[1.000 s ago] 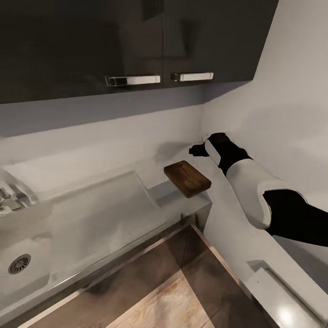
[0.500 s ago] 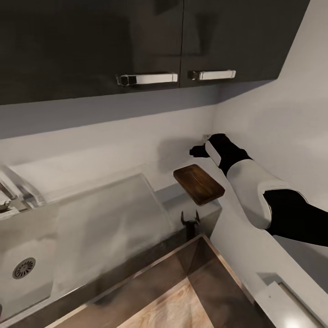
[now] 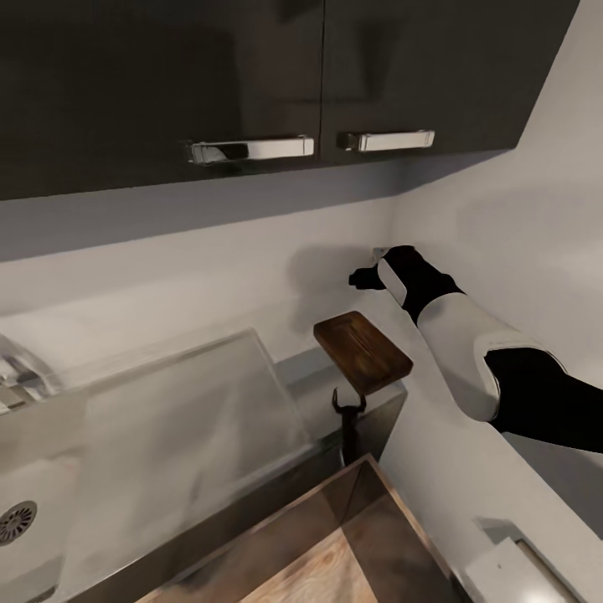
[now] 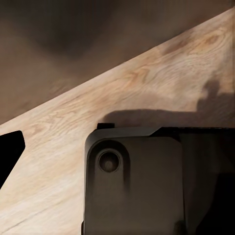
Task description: In the kitchen, take the Vidalia onion out of the sink, dice it on the chopping board with the paring knife, put the diced onion into the bowl on the countertop, then place both the paring knife and the chopping board into the sink.
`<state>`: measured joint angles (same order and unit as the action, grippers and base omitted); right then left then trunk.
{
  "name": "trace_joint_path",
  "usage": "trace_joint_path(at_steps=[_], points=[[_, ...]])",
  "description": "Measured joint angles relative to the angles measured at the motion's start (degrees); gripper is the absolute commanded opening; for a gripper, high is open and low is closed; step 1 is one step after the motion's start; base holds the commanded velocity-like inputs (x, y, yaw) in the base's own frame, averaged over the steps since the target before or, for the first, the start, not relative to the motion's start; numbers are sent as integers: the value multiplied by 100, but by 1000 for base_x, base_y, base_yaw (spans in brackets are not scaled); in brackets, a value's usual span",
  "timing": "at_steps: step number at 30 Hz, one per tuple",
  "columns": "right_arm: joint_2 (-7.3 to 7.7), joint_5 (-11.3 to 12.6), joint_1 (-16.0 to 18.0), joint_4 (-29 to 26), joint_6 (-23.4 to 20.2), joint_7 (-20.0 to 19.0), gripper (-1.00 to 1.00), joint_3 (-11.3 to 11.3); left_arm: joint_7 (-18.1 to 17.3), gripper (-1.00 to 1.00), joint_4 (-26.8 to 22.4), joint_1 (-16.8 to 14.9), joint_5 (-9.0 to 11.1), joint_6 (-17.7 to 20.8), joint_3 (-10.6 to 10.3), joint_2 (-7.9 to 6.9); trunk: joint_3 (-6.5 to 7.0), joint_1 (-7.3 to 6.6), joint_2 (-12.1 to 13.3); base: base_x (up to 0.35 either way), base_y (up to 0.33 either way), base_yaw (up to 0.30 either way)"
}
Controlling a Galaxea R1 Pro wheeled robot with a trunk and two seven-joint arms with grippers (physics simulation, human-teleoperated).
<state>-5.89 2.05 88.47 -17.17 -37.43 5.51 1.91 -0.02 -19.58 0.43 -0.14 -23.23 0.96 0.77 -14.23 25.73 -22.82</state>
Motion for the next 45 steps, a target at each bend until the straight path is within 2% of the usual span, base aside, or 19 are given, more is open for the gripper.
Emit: trace_joint_path(at_steps=[10, 20, 39, 45], points=[[1, 0, 0, 0, 0, -3, 100, 0, 1, 100, 0, -1, 3, 0, 0, -1, 0, 1, 1, 114, -44, 0], [3, -1, -1, 45, -1, -2, 100, 0, 0, 100, -1, -1, 1, 0, 0, -1, 0, 2, 1, 6, 95, 0], [10, 0, 0, 53, 9, -8, 100, 0, 1, 100, 0, -2, -1, 0, 0, -1, 0, 2, 1, 1, 5, 0], [10, -1, -3, 58, 8, -9, 100, 0, 2, 100, -1, 0, -1, 0, 0, -4, 0, -1, 0, 176, 122, 0]])
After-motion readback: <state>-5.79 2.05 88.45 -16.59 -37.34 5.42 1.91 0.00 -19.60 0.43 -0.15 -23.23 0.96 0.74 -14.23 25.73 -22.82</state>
